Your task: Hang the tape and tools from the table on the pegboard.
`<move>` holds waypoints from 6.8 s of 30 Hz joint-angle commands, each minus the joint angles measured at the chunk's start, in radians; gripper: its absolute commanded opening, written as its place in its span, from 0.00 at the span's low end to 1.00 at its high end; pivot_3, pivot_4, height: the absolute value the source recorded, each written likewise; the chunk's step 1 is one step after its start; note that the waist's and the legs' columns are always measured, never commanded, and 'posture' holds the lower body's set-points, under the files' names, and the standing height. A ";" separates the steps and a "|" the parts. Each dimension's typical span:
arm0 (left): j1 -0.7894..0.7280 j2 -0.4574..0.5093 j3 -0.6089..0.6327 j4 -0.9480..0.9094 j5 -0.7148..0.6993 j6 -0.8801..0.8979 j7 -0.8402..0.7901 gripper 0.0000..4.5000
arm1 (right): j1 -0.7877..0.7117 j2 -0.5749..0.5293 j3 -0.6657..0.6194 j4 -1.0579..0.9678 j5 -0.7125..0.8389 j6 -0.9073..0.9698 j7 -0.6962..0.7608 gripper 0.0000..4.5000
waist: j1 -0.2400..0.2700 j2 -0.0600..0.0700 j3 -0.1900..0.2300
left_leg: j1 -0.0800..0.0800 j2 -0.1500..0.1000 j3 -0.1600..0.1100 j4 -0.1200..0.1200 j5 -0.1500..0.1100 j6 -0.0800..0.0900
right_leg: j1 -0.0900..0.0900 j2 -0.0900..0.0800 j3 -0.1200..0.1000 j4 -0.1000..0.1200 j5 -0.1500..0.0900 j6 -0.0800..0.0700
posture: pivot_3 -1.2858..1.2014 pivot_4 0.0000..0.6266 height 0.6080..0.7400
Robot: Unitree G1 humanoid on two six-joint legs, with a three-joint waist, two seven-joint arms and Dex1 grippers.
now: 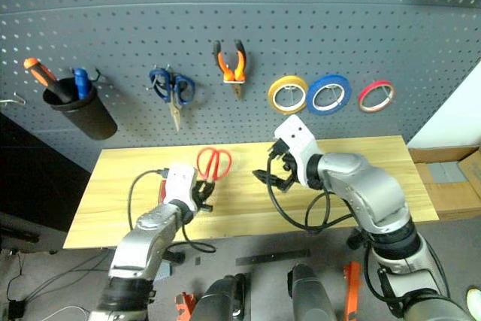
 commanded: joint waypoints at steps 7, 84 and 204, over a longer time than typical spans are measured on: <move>0.064 0.086 0.078 -0.227 0.144 -0.325 0.069 0.22 | 0.042 0.013 -0.054 -0.016 -0.027 -0.371 0.056 1.00 | 0.003 0.000 0.000 | -0.001 0.001 0.001 -0.001 0.000 0.000 | 0.002 0.001 0.000 -0.007 0.003 0.003 | 0.47 0.35 1.00; -0.002 0.129 0.138 -0.014 0.031 0.180 -0.042 1.00 | 0.017 0.138 0.050 -0.066 0.059 -0.054 -0.093 1.00 | -0.001 0.000 0.000 | -0.001 0.001 0.000 0.000 0.000 0.002 | 0.001 0.002 0.000 -0.006 0.007 -0.001 | 0.47 0.40 1.00; 0.060 0.078 0.036 -0.095 -0.068 -0.223 0.018 1.00 | 0.427 0.139 -0.103 0.223 -0.200 -0.738 -0.127 1.00 | 0.001 -0.010 -0.096 | 0.026 0.010 0.013 -0.001 -0.002 -0.001 | 0.029 0.012 0.004 -0.013 0.004 -0.007 | 0.48 0.09 1.00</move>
